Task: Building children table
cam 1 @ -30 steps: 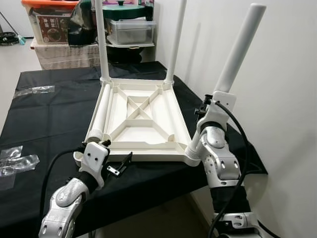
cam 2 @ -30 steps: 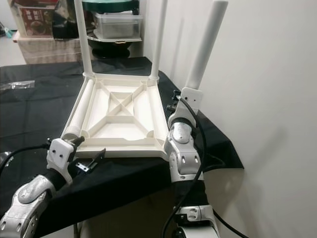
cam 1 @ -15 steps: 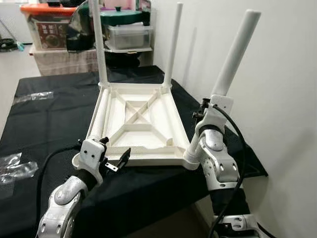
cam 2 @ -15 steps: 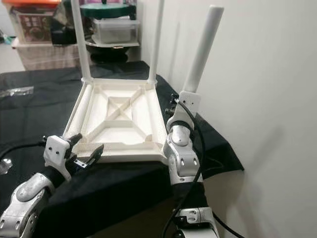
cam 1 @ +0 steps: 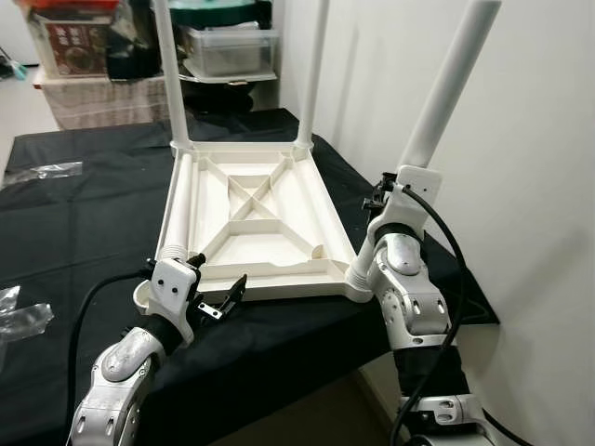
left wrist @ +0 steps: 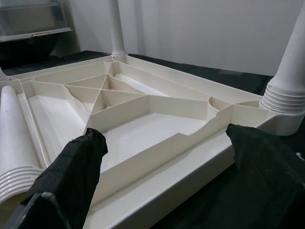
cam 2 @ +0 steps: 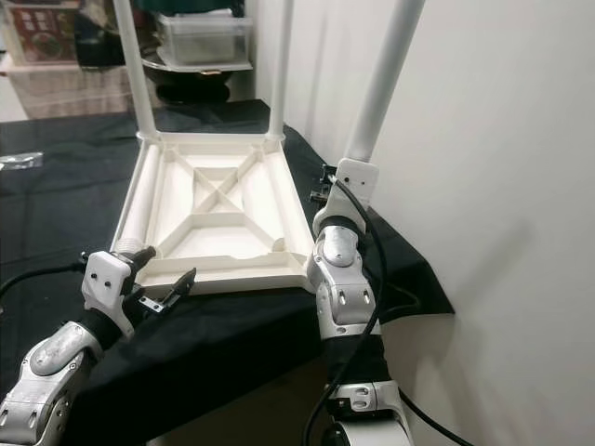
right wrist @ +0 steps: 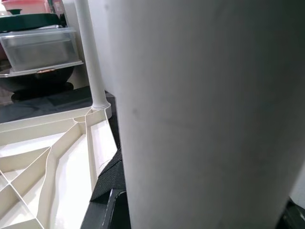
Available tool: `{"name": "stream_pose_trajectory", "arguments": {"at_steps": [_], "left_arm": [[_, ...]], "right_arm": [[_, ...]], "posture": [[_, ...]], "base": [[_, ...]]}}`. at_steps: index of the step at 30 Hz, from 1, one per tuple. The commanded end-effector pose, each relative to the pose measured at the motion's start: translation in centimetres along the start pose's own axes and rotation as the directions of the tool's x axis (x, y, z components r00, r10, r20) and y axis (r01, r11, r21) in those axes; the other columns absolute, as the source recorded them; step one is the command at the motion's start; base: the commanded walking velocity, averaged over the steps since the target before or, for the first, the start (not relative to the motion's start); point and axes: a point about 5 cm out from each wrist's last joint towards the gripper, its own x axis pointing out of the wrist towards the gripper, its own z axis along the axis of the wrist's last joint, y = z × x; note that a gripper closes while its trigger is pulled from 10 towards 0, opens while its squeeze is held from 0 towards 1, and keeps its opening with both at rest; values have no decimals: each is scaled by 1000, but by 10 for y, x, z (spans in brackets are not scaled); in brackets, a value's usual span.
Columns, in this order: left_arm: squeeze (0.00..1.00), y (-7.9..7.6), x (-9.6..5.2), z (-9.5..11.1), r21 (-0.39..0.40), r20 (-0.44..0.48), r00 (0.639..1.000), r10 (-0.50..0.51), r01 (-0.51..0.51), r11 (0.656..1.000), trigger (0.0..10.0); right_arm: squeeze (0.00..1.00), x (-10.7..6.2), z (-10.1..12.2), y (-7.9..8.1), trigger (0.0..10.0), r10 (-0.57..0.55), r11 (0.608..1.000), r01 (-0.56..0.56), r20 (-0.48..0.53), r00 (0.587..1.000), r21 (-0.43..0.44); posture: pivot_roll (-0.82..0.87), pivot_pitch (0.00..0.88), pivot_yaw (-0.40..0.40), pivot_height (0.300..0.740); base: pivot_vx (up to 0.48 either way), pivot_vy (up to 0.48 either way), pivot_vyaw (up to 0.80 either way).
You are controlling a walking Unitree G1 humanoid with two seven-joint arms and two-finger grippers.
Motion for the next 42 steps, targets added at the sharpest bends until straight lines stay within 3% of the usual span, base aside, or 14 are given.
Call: {"name": "stream_pose_trajectory", "arguments": {"at_steps": [1, 42], "left_arm": [[0, -4, 1, -1, 1, 3, 1000, -13, 13, 1000, 10000], [0, -4, 3, -1, 0, 6, 1000, -16, 16, 1000, 10000]], "right_arm": [[0, -3, -34, -7, 10000, -20, 999, 13, -147, 989, -49], [0, -2, -19, -2, 10000, 7, 998, -13, -111, 994, -53]], "posture": [[25, 0, -79, 740], [21, 0, -80, 740]], "base": [[0, 0, 0], [0, 0, 0]]}}
